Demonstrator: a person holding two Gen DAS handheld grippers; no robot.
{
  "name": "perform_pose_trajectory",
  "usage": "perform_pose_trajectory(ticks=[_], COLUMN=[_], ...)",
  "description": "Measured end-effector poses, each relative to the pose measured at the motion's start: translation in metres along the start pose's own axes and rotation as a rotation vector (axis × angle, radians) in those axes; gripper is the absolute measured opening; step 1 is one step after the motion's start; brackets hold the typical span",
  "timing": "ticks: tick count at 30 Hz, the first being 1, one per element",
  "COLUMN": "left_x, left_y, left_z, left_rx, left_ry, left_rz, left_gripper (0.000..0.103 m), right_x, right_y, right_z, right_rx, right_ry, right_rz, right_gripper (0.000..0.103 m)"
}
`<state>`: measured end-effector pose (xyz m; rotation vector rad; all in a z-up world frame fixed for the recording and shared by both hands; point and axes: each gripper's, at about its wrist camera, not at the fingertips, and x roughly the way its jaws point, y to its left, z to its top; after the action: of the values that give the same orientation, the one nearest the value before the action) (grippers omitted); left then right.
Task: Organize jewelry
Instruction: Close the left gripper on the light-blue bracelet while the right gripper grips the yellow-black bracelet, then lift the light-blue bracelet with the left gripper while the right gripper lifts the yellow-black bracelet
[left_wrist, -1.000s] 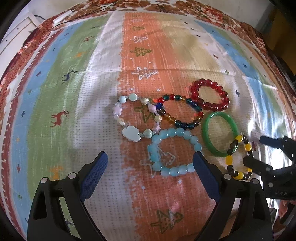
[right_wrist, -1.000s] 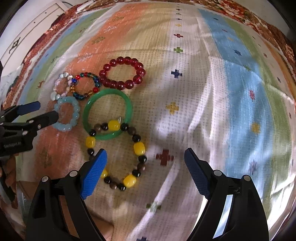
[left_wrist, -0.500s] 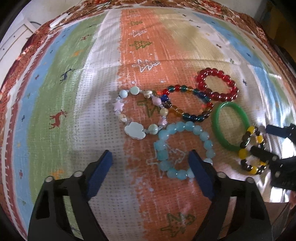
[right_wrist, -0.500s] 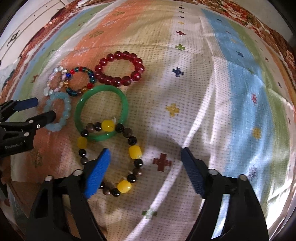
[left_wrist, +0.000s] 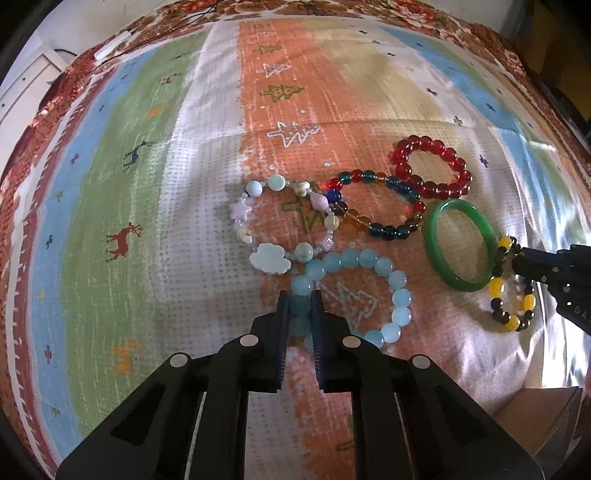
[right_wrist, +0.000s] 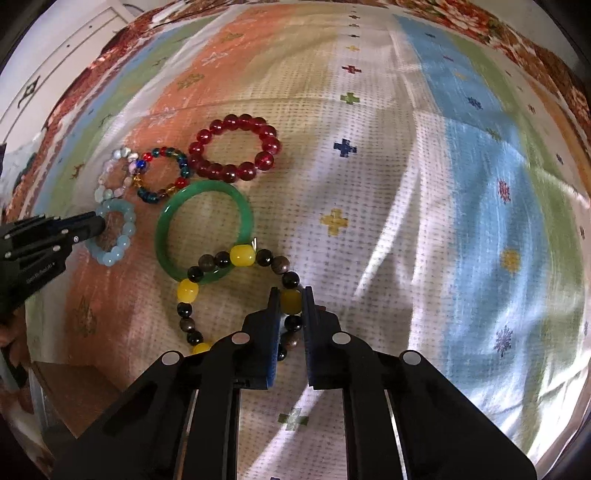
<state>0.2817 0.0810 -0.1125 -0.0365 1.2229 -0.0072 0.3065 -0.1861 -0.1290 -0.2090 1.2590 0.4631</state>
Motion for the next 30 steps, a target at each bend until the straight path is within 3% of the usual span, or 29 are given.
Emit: perform_pose_trajectory(ticks=[8,14,18,22,30], left_x=[-0.02,-0.025,-0.033,-0.048,-0.063], left_y=[-0.008,-0.012,-0.008,-0.007,-0.004], left_z=[0.0,-0.002,-0.002,-0.002,-0.003], left_rx=[0.012,0.037,0.018,-0.006,-0.042], left_ry=[-0.04,-0.059,-0.078,-0.116,-0.152], left_rz=[-0.034,-0.016,-0.025,-0.03,-0.035], left_gripper=[0.011,0.011,0.011,0.011,0.011], right_x=[-0.022,-0.038,-0.045,-0.056,-0.073], right_y=[0.013,0.018,0.02,0.02,0.022], right_z=[0.007,0.0,0.001,0.0,-0.002], right_rx=[-0.029,-0.042,-0.034,-0.036,-0.02], right_ry=[-0.053,-0.095,-0.132,-0.166,-0.206], right_rz=[0.008,0.009,0.045,0.016,0.037], right_gripper=[0.012,0.012,0.012,0.012,0.012])
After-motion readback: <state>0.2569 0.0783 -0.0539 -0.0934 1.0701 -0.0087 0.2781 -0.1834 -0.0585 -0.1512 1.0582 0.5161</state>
